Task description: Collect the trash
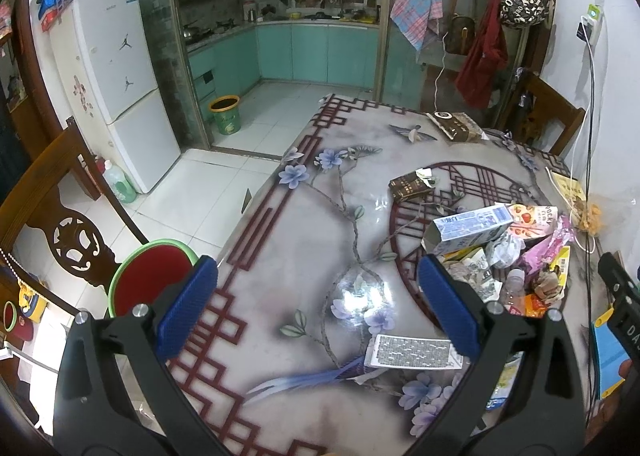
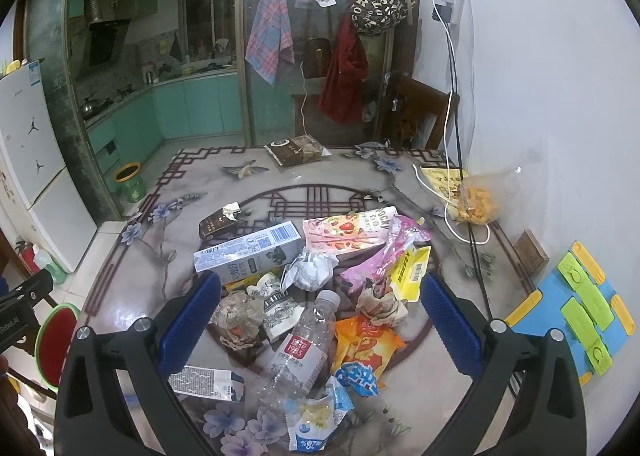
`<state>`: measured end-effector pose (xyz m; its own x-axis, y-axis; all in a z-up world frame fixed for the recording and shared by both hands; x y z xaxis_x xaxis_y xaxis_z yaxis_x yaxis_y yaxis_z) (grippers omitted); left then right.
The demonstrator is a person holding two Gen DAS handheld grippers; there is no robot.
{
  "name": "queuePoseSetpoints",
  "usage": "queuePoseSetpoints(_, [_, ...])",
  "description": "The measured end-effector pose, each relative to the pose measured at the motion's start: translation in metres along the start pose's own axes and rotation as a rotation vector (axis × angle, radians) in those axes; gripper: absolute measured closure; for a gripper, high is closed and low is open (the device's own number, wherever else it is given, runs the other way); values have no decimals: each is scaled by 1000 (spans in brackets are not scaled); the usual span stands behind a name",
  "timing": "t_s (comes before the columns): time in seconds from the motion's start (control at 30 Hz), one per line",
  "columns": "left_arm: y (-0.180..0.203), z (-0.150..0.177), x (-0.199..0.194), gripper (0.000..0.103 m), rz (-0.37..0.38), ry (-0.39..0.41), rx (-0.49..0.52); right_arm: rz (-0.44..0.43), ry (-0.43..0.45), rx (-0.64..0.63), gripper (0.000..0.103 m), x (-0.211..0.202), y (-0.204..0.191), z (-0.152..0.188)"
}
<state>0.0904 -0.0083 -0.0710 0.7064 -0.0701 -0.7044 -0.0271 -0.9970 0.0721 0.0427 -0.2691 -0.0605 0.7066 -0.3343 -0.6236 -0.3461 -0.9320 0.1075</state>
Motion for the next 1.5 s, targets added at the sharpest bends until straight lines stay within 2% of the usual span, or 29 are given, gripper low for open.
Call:
queuePoseSetpoints(0.53, [5,7,-3,4,-22,-2,-1,-3,-2,0,7,1,2,-1])
queuePoseSetpoints(0.67, [7,12,-2,4,13,-17,-41,-7,-4,-3,7,5,5,-2])
queuePoseSetpoints(0.8, [11,20,7,4,42,-40,-54,31,-19,-6,7,21,26,-1])
queuePoseSetpoints(0.9, [13,35,22,4,46,-107,-40,17,-105,16,7,45,48,14])
queuePoseSetpoints(1.0, [8,55,35,4,61,-184,-99,-58,-221,33,7,72,58,37])
queuePoseSetpoints(1.1, [8,72,48,4,49,-261,-128,-227,-376,88,24,97,41,61])
queuePoseSetpoints(1.13, [7,77,51,5,48,-276,-147,-256,-395,94,31,100,37,63])
queuePoseSetpoints(1.2, [5,83,51,5,35,-283,-172,-312,-408,68,31,105,9,58])
queuePoseSetpoints(1.27, [4,87,51,5,27,-286,-191,-324,-450,25,31,115,-10,60])
queuePoseSetpoints(1.33, [3,91,52,5,48,-290,-222,-315,-544,17,31,134,-27,71])
queuePoseSetpoints(1.4, [-2,98,52,5,55,-281,-280,-248,-605,-5,30,152,-34,87])
queuePoseSetpoints(1.47, [-7,107,52,5,59,-270,-369,-232,-645,-6,30,165,-39,96])
queuePoseSetpoints(1.5, [-7,112,54,5,82,-288,-407,-248,-683,-9,30,172,-46,104])
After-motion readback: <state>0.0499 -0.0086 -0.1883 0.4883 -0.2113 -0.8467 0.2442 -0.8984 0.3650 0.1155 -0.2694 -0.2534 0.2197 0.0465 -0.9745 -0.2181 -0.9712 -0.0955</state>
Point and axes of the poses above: each gripper's, at about its wrist camera, not at the fingertips, and x roughly the way its jaws point, y to its right, z to its underside, the point moved 6 cm from there along x, roughly the way its jaws point, and after that the axes turned 7 degrees about z, right-handed, at the moved point
